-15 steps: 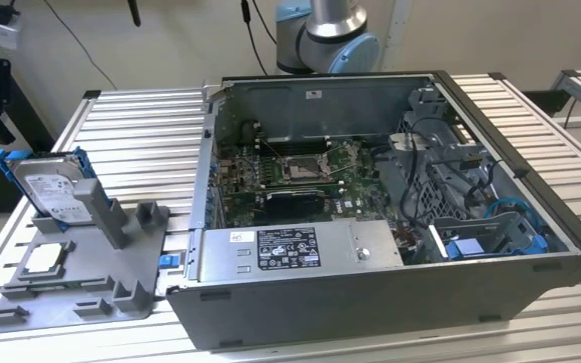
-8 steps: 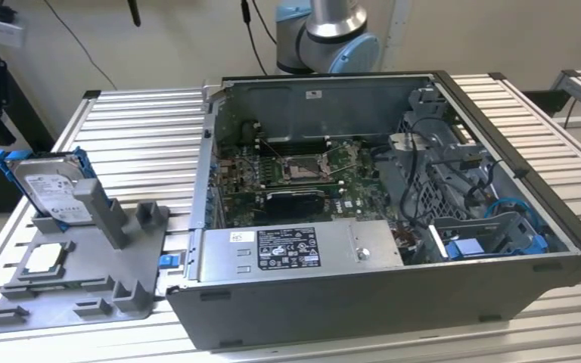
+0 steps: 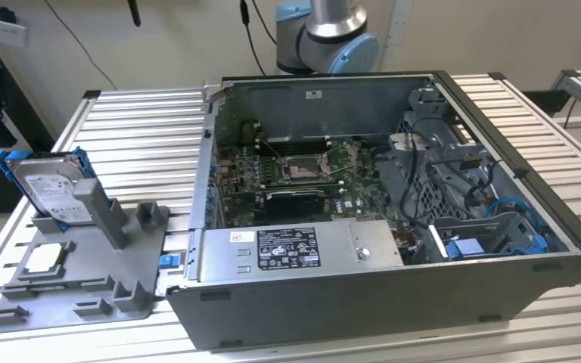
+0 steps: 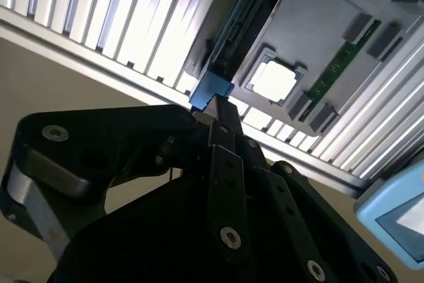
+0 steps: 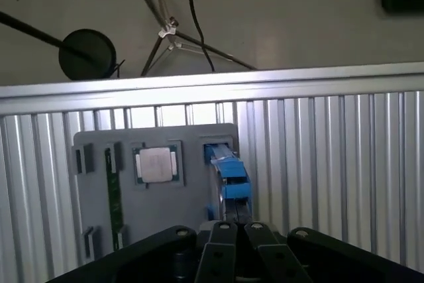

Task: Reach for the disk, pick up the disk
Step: 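Pick up the disk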

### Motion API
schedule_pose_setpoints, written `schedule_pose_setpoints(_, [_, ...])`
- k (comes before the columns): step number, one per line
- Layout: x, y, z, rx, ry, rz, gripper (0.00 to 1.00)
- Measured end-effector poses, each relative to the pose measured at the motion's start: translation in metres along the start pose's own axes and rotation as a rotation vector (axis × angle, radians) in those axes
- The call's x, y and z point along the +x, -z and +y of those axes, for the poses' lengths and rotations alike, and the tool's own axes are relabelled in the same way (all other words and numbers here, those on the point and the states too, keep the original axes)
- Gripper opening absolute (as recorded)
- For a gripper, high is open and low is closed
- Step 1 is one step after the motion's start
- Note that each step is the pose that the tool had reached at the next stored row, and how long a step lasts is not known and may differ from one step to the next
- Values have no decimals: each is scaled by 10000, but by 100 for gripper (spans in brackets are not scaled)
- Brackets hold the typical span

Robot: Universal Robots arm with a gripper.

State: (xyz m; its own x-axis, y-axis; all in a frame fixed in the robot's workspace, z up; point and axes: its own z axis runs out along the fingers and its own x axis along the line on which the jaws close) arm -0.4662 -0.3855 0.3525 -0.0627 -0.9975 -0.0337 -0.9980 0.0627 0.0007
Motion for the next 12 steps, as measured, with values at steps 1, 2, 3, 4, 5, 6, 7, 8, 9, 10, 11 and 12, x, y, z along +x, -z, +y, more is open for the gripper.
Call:
schedule_pose_setpoints(1, [0, 0, -1, -1, 53, 0, 0])
schedule_pose_setpoints(2, [0, -1, 0, -1, 55, 0, 0])
schedule_pose_setpoints(3, [0, -1, 0, -1, 56, 0, 0])
schedule_pose_setpoints(4, [0, -1, -1, 0, 57, -1, 0])
schedule_pose_setpoints(5, [0, -1, -1, 0, 58, -1, 0])
schedule_pose_setpoints(6, [0, -1, -1, 0, 59, -1, 0])
schedule_pose_setpoints(7, [0, -1, -1, -1, 60, -1, 0])
schedule_pose_setpoints(8, [0, -1, -1, -1, 61, -1, 100])
schedule_pose_setpoints(9, [0, -1, -1, -1, 61, -1, 100])
schedule_pose_setpoints(10, [0, -1, -1, -1, 62, -1, 100])
schedule_pose_setpoints(11, [0, -1, -1, -1, 63, -1, 100])
schedule_pose_setpoints(12, [0, -1, -1, -1, 64, -1, 100])
